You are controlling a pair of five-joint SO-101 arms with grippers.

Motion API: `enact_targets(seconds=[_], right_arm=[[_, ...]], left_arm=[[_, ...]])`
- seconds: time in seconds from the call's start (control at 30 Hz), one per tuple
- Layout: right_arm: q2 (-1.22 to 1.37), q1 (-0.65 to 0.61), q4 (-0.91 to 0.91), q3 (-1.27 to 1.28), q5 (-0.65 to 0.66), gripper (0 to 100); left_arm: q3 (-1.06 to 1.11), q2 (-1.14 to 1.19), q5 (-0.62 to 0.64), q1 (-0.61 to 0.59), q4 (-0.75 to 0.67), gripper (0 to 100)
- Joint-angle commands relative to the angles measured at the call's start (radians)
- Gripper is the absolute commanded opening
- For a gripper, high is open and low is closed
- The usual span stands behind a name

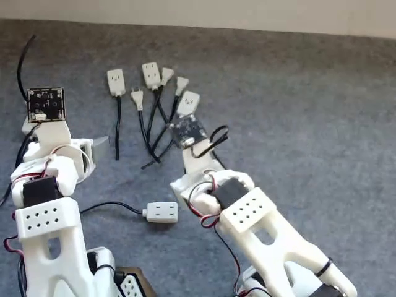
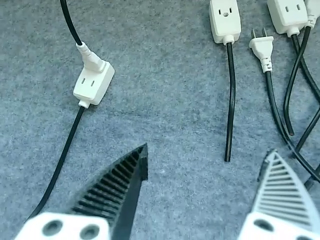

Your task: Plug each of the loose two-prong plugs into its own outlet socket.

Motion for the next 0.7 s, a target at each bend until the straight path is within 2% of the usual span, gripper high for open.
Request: enact_targets(seconds=[0.0, 0.67], right_arm=[[-0.039, -0.047, -0.033, -0.007, -0.014, 0.5], [-0.022, -0.064, -0.036, 0.019, -0.017, 0.5]], left_arm=[[-0.044, 0.002, 0.011, -0.016, 0.003, 35], [-0.039, 0.002, 0.011, -0.016, 0.008, 35]])
